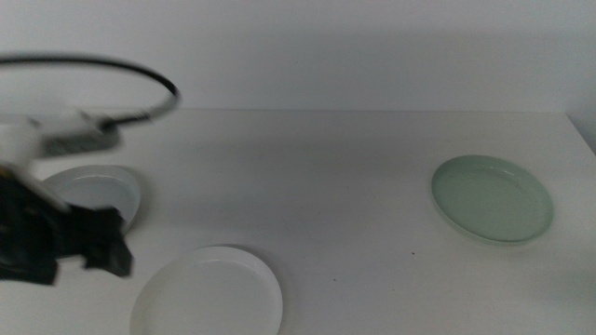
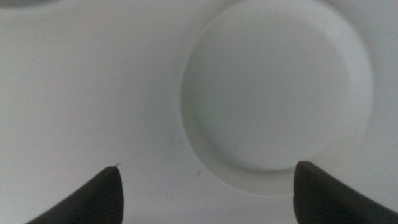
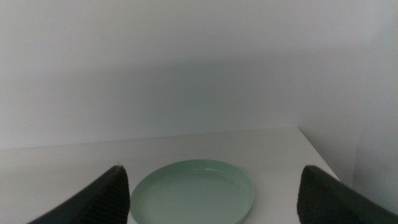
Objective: Stack the three bowls on top of each other.
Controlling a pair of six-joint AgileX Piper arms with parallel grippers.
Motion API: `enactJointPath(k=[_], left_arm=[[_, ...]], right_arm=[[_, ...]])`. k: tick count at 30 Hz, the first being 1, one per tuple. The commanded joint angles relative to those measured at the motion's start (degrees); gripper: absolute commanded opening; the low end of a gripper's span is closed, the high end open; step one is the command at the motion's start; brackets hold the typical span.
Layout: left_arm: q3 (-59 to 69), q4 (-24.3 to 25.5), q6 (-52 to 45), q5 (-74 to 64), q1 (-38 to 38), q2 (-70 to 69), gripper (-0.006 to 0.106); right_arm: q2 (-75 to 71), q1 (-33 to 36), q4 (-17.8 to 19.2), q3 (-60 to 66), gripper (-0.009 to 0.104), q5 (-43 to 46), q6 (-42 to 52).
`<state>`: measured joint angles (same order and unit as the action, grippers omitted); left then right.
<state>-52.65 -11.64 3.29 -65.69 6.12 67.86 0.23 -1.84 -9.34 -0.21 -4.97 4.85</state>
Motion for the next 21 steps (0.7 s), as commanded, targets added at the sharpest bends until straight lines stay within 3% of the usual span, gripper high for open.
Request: enactJointPath(k=[1, 11, 21], left_arm=[[2.46, 1.27, 2.37, 4.35, 2.88, 2.48, 0.094], [14.45, 0.27, 5.35, 23.72, 4.73, 7.07, 0.094], [16.05, -1.56, 5.52, 30.35, 4.81, 17.43, 0.094]], right_arm=[[-0.23, -0.45, 0.01, 0.21, 0.093, 0.45, 0.10], [-0.23, -0.45, 0.01, 0.21, 0.093, 0.45, 0.10], [-0.23, -0.45, 0.01, 0.21, 0.093, 0.45, 0.10]])
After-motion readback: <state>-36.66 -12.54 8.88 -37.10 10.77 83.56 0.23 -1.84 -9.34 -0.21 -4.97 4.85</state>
